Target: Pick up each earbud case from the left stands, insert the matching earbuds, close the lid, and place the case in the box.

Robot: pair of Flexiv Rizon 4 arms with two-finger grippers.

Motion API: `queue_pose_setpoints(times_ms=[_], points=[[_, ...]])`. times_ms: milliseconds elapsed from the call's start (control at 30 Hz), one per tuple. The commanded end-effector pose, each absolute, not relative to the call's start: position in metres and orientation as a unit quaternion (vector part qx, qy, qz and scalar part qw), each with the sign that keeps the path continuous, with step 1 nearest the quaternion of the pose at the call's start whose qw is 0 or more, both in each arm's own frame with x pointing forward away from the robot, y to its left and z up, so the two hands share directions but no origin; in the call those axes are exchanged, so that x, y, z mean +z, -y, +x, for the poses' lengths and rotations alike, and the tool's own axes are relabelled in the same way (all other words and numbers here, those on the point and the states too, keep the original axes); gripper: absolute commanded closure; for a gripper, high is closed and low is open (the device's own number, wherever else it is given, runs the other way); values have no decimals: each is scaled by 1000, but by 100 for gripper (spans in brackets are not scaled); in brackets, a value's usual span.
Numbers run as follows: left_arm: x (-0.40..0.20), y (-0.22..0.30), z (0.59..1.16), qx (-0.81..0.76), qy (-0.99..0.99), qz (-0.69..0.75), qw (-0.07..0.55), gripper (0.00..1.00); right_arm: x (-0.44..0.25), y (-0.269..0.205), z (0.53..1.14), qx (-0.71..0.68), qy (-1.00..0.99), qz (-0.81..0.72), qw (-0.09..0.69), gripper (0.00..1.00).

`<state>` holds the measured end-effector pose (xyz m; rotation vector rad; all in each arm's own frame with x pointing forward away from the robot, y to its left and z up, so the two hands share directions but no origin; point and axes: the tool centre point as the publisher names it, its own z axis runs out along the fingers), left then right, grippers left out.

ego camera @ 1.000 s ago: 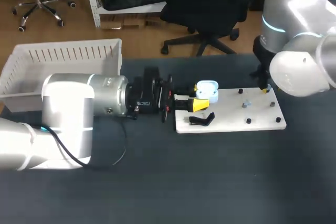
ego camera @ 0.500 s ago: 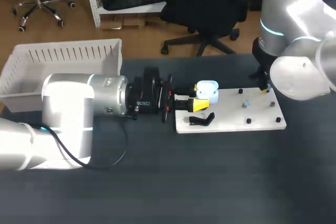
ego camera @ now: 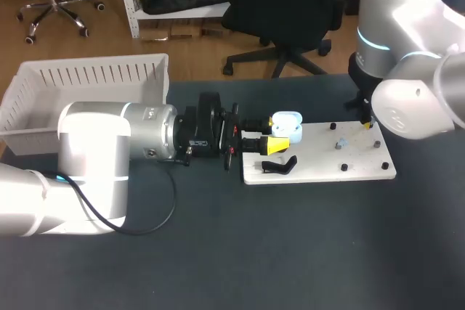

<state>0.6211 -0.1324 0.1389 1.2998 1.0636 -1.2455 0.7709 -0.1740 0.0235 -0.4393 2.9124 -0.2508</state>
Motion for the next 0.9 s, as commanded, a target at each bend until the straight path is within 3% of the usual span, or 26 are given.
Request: queue_pose_setpoints(times_ms=[33,333,467,900], points=[[138,133,621,-515,-439,537,503,100,23,173,771,-88,-981,-147,93,67],[138,133,621,-515,-439,537,503,100,21,172,774,-91,-981,-148,90,75],[138,133,621,-515,-439,537,503,100,21,171,773,-93,-981,-147,90,100],[138,133,621,-515,-439,537,503,100,40,168,762,-105,-980,-139,100,100]])
